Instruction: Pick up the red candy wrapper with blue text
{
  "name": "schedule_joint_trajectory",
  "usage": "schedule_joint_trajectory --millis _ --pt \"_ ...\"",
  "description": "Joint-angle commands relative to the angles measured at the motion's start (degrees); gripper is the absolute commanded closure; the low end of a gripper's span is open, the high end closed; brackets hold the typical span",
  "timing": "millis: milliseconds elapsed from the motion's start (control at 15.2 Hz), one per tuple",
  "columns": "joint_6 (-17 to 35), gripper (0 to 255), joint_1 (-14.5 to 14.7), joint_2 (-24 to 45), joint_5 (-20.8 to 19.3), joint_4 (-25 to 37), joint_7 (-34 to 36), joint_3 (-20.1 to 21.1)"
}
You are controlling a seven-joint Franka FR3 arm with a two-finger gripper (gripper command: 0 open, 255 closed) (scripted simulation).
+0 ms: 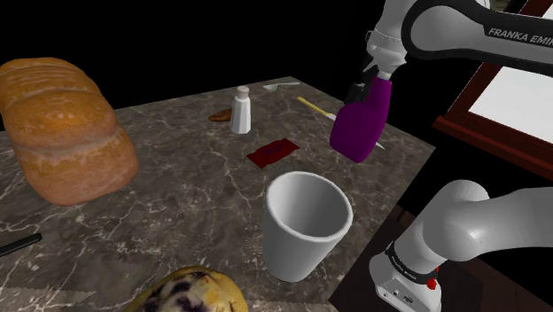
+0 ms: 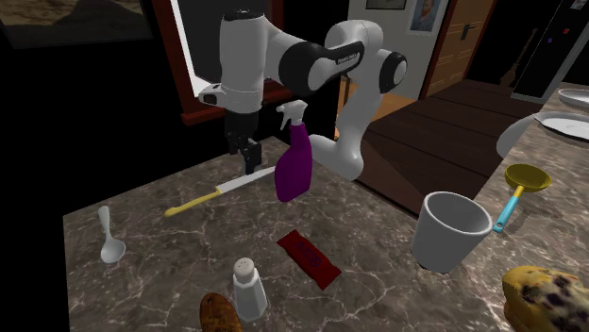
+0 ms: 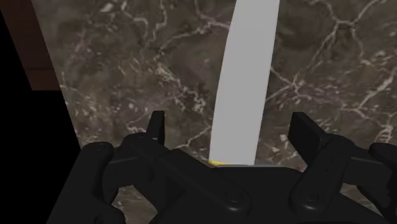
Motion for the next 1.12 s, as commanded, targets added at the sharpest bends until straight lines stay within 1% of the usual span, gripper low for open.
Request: schedule_joint_trajectory --millis 0,264,528,792,1056 --pt "0.0 0 0.0 0.0 0.0 0.0 0.0 0.0" --pt "-2.56 0 -1.69 -3.56 5.58 -1.94 15.24 6.18" --pt "-4.24 0 -3.57 -4.96 11.86 -1.84 30.79 12.85" --pt "-4.79 0 -6.04 -4.16 18.02 0.29 46.5 19.77" --pt "-4.28 0 -9.53 -1.38 23.3 4.27 62.19 26.82"
